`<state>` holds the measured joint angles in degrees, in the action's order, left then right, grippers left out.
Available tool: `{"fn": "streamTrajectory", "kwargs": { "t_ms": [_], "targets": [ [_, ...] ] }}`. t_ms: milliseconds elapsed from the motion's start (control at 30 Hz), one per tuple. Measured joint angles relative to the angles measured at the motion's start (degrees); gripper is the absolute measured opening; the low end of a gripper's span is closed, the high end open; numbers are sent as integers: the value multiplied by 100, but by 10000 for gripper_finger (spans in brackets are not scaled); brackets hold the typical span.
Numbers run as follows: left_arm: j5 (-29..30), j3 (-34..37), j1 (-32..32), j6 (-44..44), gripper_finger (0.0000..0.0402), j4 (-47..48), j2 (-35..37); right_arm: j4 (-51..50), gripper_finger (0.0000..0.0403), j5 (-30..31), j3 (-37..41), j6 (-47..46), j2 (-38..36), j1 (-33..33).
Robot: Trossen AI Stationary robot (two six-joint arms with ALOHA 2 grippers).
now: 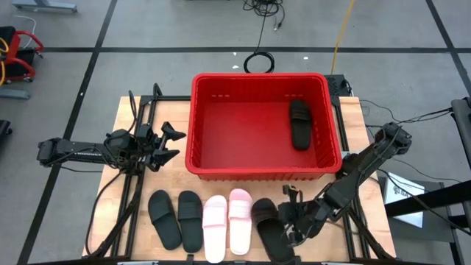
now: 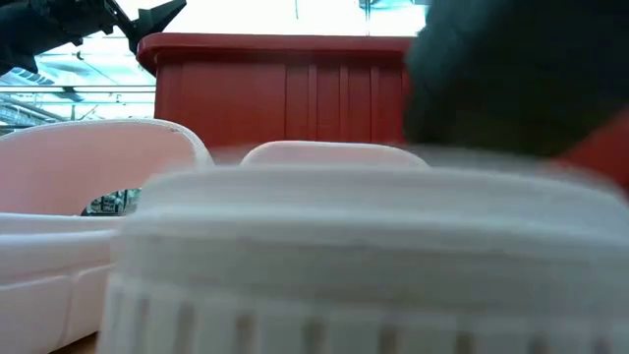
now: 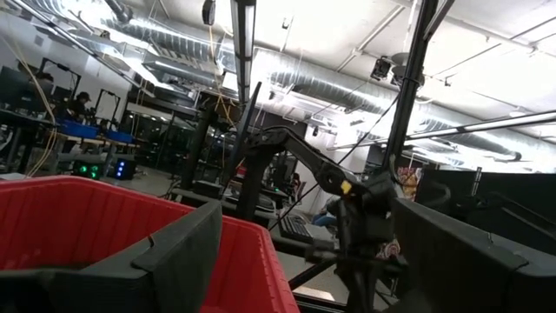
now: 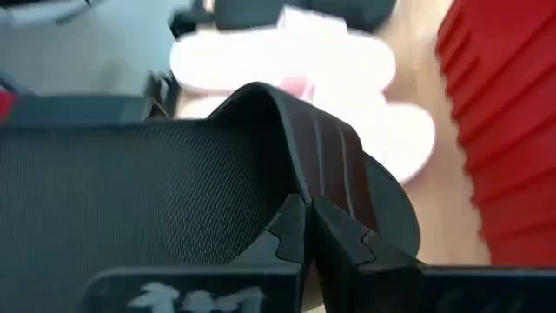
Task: Pick and place slides into bin
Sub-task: Put the black slide into the red basket
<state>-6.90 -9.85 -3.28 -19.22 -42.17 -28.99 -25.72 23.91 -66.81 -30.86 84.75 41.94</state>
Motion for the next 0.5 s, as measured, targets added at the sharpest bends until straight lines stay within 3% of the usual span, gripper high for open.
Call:
{"fn": "streamTrajectory", "kwargs": {
  "t_ms": [500],
  "targets": [
    [92, 0, -1, 0, 340, 9, 2, 224, 0, 4, 0, 1313, -903, -470]
  ]
}}
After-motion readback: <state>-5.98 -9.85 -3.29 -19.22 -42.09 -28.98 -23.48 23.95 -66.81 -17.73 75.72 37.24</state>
